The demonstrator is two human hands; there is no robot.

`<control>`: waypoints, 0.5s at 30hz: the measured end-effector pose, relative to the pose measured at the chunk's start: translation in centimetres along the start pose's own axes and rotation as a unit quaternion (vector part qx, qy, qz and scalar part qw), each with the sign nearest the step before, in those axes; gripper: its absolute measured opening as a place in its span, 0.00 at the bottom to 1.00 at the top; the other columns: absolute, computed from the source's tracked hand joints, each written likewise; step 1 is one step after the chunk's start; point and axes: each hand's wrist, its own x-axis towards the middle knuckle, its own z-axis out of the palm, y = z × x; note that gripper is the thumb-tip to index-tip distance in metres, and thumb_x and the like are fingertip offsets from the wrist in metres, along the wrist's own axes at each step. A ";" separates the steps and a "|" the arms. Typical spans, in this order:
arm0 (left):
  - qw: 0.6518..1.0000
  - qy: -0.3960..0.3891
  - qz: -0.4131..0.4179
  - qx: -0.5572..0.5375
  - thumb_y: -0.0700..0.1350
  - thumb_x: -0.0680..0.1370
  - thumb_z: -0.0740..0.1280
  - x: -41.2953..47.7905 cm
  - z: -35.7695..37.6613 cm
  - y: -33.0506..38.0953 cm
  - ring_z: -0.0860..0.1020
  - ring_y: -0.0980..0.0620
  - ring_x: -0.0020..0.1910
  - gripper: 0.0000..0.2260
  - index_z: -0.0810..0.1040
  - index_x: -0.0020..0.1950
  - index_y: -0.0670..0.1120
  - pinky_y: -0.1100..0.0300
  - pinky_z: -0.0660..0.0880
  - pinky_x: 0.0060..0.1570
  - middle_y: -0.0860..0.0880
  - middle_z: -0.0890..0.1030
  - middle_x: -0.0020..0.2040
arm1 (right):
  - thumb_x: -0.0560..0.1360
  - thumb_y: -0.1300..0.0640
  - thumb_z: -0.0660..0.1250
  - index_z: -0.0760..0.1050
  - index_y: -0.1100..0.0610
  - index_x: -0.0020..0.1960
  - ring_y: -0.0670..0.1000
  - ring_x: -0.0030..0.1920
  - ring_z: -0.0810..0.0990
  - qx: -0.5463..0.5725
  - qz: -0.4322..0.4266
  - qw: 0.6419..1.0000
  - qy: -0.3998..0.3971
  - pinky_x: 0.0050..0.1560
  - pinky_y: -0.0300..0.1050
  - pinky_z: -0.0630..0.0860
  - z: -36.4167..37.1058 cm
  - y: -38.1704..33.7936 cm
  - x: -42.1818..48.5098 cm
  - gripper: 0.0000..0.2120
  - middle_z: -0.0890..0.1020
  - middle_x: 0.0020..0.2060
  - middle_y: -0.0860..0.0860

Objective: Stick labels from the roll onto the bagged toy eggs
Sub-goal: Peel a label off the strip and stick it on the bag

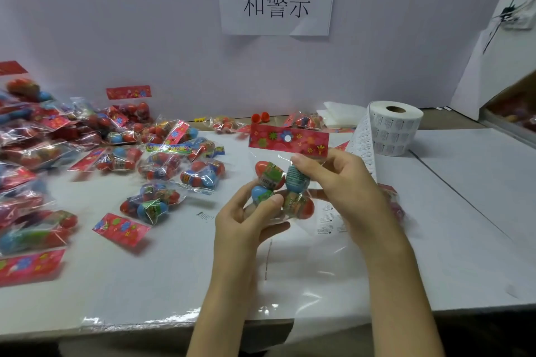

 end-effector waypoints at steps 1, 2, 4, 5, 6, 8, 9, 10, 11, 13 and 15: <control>1.000 0.004 0.002 0.001 0.50 0.69 0.74 0.0 -0.1 -0.1 0.87 0.47 0.51 0.23 0.81 0.64 0.49 0.60 0.83 0.45 0.46 0.88 0.51 | 0.76 0.49 0.73 0.84 0.51 0.51 0.47 0.50 0.85 0.001 -0.003 1.000 0.007 0.43 0.39 0.83 0.1 0.0 0.2 0.07 0.87 0.46 0.48; 1.000 0.007 0.003 0.001 0.50 0.69 0.74 0.1 -0.2 -0.1 0.87 0.48 0.52 0.23 0.81 0.64 0.49 0.61 0.82 0.45 0.47 0.88 0.51 | 0.76 0.51 0.73 0.84 0.52 0.50 0.48 0.49 0.85 0.001 -0.005 1.000 0.007 0.42 0.39 0.83 0.3 0.0 0.3 0.06 0.87 0.45 0.49; 1.000 0.010 0.003 0.000 0.49 0.69 0.73 0.3 -0.3 -0.2 0.86 0.47 0.52 0.21 0.83 0.61 0.48 0.62 0.82 0.46 0.46 0.88 0.51 | 0.76 0.52 0.74 0.84 0.51 0.49 0.48 0.47 0.85 0.011 -0.007 1.000 -0.001 0.41 0.39 0.82 0.6 0.1 0.4 0.04 0.86 0.44 0.50; 1.000 0.010 0.003 -0.001 0.47 0.68 0.73 0.4 -0.4 -0.3 0.86 0.46 0.52 0.20 0.83 0.59 0.46 0.61 0.81 0.47 0.45 0.87 0.51 | 0.76 0.52 0.74 0.84 0.50 0.48 0.47 0.46 0.85 0.021 -0.006 1.000 -0.005 0.40 0.38 0.82 0.7 0.3 0.3 0.03 0.86 0.43 0.49; 1.000 0.012 0.003 -0.002 0.46 0.68 0.72 0.5 -0.5 -0.4 0.86 0.45 0.51 0.18 0.83 0.57 0.45 0.61 0.81 0.46 0.45 0.87 0.49 | 0.76 0.52 0.74 0.84 0.50 0.48 0.45 0.45 0.85 0.032 -0.002 0.999 -0.011 0.39 0.37 0.81 0.8 0.4 0.2 0.02 0.86 0.42 0.48; 1.000 0.018 0.003 0.004 0.44 0.66 0.72 0.5 -0.6 -0.6 0.86 0.45 0.50 0.16 0.83 0.54 0.46 0.62 0.81 0.43 0.45 0.87 0.47 | 0.76 0.52 0.74 0.84 0.50 0.48 0.43 0.42 0.85 0.046 0.003 0.999 -0.017 0.37 0.36 0.80 1.0 0.8 0.0 0.03 0.86 0.39 0.45; 1.000 0.020 0.003 0.011 0.44 0.66 0.72 0.5 -0.6 -0.7 0.86 0.46 0.49 0.15 0.84 0.52 0.46 0.62 0.81 0.42 0.45 0.87 0.46 | 0.76 0.52 0.74 0.84 0.51 0.49 0.42 0.42 0.85 0.051 0.004 0.999 -0.015 0.37 0.36 0.80 1.1 1.0 -0.1 0.03 0.86 0.38 0.44; 1.000 0.016 0.002 0.017 0.42 0.67 0.74 0.6 -0.7 -0.9 0.86 0.47 0.49 0.13 0.84 0.51 0.48 0.63 0.81 0.41 0.46 0.87 0.45 | 0.76 0.53 0.74 0.84 0.51 0.50 0.42 0.41 0.85 0.055 0.005 0.998 -0.011 0.37 0.36 0.80 1.1 1.2 -0.2 0.04 0.85 0.38 0.44; 1.000 0.013 -0.002 0.020 0.39 0.69 0.75 0.6 -0.6 -0.9 0.87 0.47 0.48 0.11 0.84 0.49 0.49 0.63 0.81 0.41 0.46 0.87 0.45 | 0.76 0.54 0.73 0.84 0.51 0.50 0.42 0.41 0.85 0.058 0.005 0.998 -0.006 0.38 0.36 0.80 1.1 1.3 -0.2 0.04 0.85 0.38 0.44; 1.000 0.005 -0.015 0.025 0.35 0.73 0.74 0.6 -0.5 -0.8 0.87 0.47 0.47 0.11 0.85 0.50 0.49 0.61 0.82 0.41 0.46 0.87 0.45 | 0.77 0.55 0.73 0.84 0.51 0.50 0.43 0.41 0.85 0.063 0.004 0.998 0.008 0.38 0.37 0.80 0.9 1.5 -0.3 0.03 0.85 0.38 0.44; 0.999 -0.013 -0.023 0.019 0.40 0.72 0.75 0.5 -0.2 -0.5 0.87 0.44 0.49 0.13 0.83 0.56 0.45 0.55 0.84 0.44 0.44 0.87 0.49 | 0.77 0.55 0.73 0.84 0.52 0.49 0.46 0.43 0.85 0.067 0.001 0.997 0.029 0.39 0.40 0.81 0.6 1.7 -0.4 0.02 0.85 0.38 0.45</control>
